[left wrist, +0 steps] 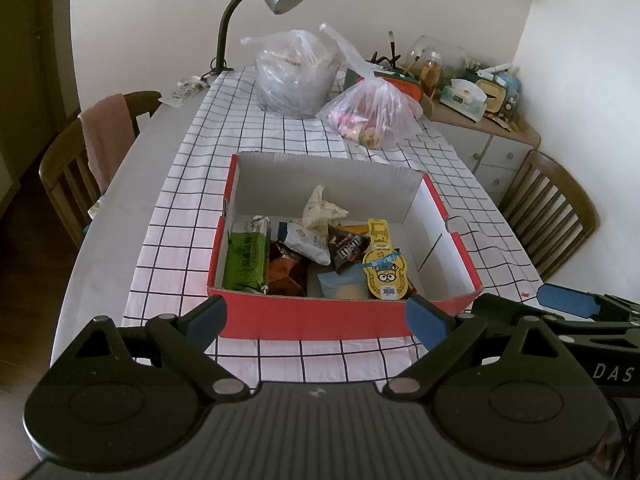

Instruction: Organize snacks

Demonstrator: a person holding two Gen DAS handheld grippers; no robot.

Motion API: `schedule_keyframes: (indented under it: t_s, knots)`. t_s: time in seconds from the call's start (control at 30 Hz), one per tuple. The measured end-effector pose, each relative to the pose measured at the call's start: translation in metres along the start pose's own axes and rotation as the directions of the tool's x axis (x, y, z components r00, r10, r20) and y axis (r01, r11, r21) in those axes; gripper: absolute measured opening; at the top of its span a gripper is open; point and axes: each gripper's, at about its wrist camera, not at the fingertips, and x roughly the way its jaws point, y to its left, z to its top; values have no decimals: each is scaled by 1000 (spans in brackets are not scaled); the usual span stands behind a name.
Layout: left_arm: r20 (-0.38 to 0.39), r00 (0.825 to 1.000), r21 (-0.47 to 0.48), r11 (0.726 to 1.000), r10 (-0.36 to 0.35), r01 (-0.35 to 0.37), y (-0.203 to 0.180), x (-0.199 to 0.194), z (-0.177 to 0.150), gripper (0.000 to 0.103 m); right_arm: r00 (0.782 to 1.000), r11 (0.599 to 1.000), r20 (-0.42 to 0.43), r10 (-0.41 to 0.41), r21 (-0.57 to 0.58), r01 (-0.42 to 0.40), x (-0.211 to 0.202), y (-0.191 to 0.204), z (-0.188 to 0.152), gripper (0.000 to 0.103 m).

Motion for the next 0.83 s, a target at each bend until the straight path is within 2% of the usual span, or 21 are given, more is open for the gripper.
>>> schedule_keyframes:
  t_s: [0.83]
  knots:
    - [-5, 1000, -1, 1000, 0, 0, 0, 5, 1, 97, 1000, 1000, -2, -1, 13, 1, 4, -4, -1, 103]
